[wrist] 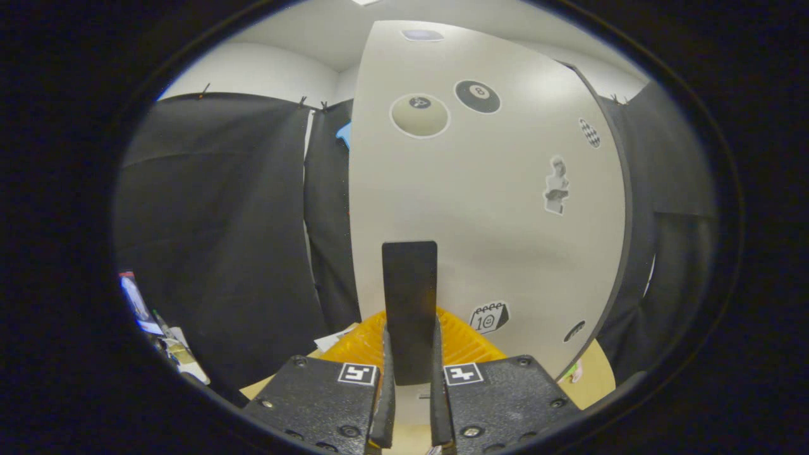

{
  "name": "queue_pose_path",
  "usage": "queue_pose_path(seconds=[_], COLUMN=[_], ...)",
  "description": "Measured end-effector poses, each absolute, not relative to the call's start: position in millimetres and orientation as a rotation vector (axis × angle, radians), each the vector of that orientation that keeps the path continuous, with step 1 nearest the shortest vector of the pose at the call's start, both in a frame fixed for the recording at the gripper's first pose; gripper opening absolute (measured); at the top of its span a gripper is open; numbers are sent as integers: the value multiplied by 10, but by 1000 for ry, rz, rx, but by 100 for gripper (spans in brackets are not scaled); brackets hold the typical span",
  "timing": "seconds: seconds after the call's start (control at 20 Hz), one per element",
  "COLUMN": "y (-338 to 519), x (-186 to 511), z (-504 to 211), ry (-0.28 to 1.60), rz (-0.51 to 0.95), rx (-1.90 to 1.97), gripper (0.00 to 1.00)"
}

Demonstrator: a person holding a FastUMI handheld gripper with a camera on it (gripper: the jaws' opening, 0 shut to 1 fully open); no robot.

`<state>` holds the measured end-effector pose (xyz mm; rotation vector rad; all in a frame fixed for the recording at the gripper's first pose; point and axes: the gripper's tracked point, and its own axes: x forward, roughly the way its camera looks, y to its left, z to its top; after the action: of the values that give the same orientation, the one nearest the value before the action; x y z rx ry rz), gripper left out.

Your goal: Open the shoe cabinet door, grab the shoes and put them into the shoe cabinet, then close the shoe cabinet door.

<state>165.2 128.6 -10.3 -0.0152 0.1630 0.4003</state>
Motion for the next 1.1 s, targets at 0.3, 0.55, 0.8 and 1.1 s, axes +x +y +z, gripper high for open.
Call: queue_pose_path(seconds=[0.3,0.55,0.8,1.1], y=[987,697,467,248], x=[1293,1118,928,770], z=[-90,-91,-77,-74], ry=[159,154,152,121], rz=[443,443,422,354], rx=[-32,-18,-44,-88], gripper=[25,26,25,25])
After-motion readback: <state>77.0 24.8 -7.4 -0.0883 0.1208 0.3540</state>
